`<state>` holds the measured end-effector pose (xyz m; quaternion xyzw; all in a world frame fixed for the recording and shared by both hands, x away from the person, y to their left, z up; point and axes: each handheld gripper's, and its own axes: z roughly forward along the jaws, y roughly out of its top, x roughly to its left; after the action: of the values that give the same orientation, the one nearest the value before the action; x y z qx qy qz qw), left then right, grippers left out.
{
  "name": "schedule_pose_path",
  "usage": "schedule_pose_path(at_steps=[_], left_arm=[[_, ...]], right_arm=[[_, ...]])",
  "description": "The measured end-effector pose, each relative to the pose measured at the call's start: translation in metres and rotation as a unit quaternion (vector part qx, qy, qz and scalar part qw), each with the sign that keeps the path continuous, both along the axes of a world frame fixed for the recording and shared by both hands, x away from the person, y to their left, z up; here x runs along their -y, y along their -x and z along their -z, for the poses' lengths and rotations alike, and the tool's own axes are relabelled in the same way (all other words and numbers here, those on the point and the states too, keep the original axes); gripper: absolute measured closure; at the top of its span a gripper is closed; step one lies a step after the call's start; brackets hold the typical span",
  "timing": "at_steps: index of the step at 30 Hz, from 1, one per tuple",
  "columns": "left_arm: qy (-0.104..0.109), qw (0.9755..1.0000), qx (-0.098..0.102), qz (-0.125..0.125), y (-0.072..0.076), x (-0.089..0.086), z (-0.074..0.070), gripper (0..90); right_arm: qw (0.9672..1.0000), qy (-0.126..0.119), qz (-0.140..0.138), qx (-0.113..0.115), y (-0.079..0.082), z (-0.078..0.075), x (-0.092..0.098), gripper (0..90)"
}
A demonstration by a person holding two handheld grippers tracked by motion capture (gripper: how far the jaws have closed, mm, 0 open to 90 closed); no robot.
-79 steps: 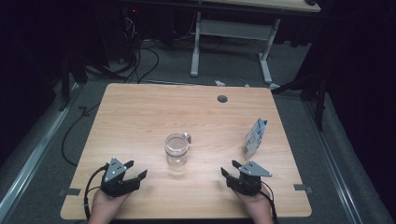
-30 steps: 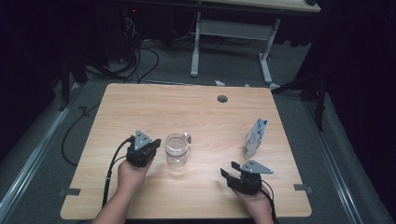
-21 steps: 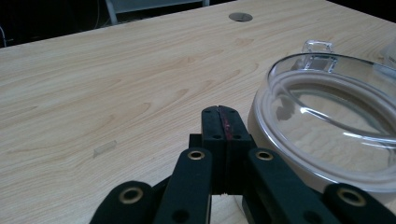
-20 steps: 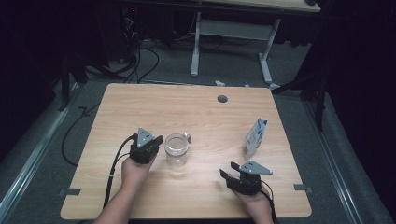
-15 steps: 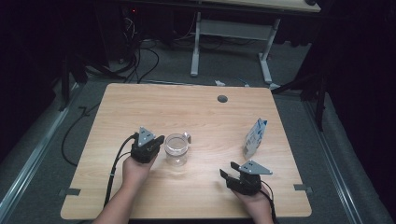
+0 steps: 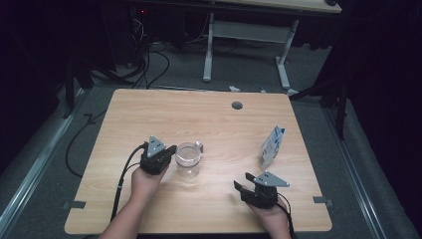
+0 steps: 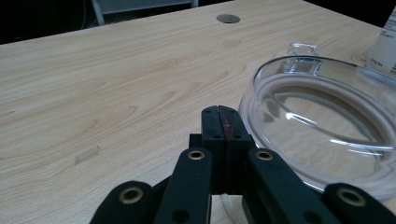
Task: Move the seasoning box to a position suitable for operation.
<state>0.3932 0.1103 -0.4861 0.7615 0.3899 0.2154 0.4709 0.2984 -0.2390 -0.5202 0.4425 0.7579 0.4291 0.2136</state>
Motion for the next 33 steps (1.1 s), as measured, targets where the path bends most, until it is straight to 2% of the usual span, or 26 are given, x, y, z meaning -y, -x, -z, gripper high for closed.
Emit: schedule_pose_path(at_steps=[10, 11, 22, 33], left_arm=[[0.000, 1.0000, 0.006, 0.003, 0.010, -0.001, 0.000, 90.0], [-0.005, 1.0000, 0.007, 0.004, 0.012, -0.001, 0.000, 90.0], [-0.005, 0.9998, 0.013, 0.012, 0.029, 0.000, 0.002, 90.0], [0.006, 0.9995, 0.016, 0.026, 0.048, 0.005, 0.004, 90.0]], right_arm=[[1.0000, 0.002, -0.001, 0.003, 0.000, 0.000, -0.001, 43.2], [1.0000, 0.003, -0.001, 0.003, 0.000, 0.000, -0.001, 43.2], [1.0000, 0.007, 0.000, 0.006, 0.001, -0.001, -0.002, 43.1], [0.9999, 0.011, 0.000, 0.010, 0.002, -0.002, -0.003, 43.2]])
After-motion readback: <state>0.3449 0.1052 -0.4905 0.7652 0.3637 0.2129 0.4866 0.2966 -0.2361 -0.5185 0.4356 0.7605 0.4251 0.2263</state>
